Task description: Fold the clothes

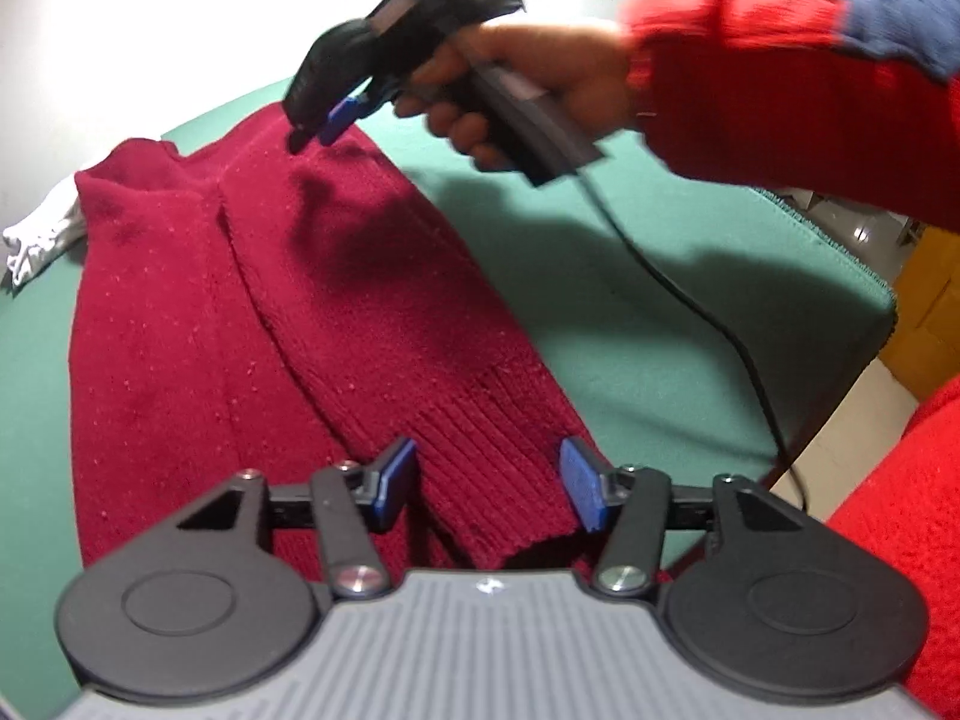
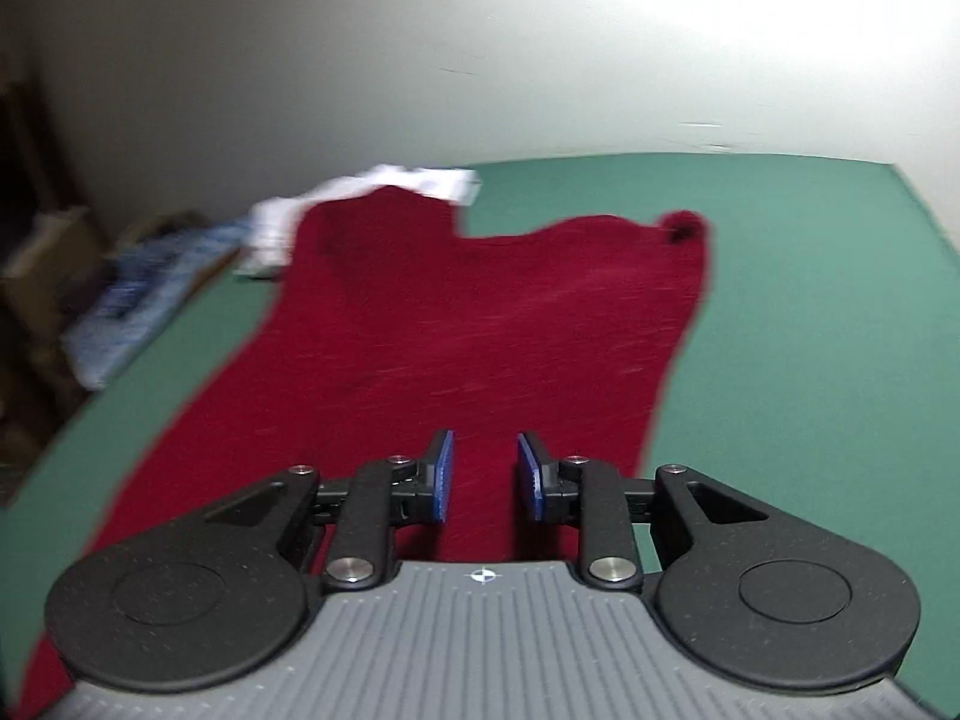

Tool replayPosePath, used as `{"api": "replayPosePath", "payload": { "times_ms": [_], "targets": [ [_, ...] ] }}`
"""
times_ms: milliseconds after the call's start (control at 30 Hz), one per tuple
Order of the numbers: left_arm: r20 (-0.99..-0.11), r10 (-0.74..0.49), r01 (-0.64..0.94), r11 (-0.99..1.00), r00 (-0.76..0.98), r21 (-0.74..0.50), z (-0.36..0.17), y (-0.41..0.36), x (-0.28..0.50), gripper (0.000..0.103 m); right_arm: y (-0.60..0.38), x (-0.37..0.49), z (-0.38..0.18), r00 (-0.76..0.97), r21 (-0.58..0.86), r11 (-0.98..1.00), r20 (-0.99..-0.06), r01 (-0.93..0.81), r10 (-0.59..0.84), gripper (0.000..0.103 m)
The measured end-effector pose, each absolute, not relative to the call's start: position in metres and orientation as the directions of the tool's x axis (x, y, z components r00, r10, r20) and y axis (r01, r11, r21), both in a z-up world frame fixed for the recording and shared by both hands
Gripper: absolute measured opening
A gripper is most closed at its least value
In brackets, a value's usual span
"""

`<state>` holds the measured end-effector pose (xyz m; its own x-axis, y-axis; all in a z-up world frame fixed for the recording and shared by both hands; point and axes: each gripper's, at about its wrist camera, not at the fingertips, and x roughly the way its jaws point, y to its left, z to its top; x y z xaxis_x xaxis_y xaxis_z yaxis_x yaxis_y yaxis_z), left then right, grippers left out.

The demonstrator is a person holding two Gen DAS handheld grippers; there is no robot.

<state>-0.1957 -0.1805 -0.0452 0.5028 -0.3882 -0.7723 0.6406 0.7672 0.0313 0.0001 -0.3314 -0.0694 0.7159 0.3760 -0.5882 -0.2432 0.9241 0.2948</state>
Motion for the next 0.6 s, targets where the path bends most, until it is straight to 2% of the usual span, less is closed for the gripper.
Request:
{"api": "replayPosePath", "payload": {
  "times_ms": [100, 200, 267, 333, 367, 467, 600],
  "targets": [
    [-0.761, -0.428, 0.671, 0.741, 0.488, 0.014, -0.048, -0.173, -0.193, 0.062, -0.32, -0.038, -0.077, 0.647, 0.31, 0.906, -0.635, -0.287, 0.422, 0.028],
    [-0.752, -0.459, 0.727, 0.685, 0.473, 0.039, -0.044, -0.169, -0.196, 0.062, -0.309, -0.068, -0.082, 0.693, 0.25, 0.934, -0.626, -0.255, 0.357, 0.028],
    [-0.727, -0.48, 0.75, 0.657, 0.491, 0.072, -0.035, -0.161, -0.203, 0.063, -0.306, -0.083, -0.073, 0.702, 0.315, 0.929, -0.618, -0.191, 0.354, 0.032],
    [-0.702, -0.508, 0.755, 0.652, 0.499, 0.065, -0.025, -0.143, -0.209, 0.073, -0.301, -0.105, -0.069, 0.684, 0.419, 0.89, -0.598, -0.178, 0.418, 0.032],
    [-0.691, -0.517, 0.753, 0.655, 0.505, 0.06, -0.022, -0.132, -0.212, 0.075, -0.296, -0.117, -0.07, 0.671, 0.438, 0.883, -0.604, -0.171, 0.43, 0.032],
    [-0.672, -0.521, 0.733, 0.678, 0.527, 0.049, -0.015, -0.095, -0.219, 0.078, -0.271, -0.155, -0.079, 0.645, 0.404, 0.902, -0.65, -0.153, 0.401, 0.033],
    [-0.676, -0.514, 0.698, 0.716, 0.528, 0.001, -0.014, -0.044, -0.217, 0.078, -0.247, -0.201, -0.082, 0.722, 0.338, 0.936, -0.622, -0.099, 0.301, 0.034]
  ]
}}
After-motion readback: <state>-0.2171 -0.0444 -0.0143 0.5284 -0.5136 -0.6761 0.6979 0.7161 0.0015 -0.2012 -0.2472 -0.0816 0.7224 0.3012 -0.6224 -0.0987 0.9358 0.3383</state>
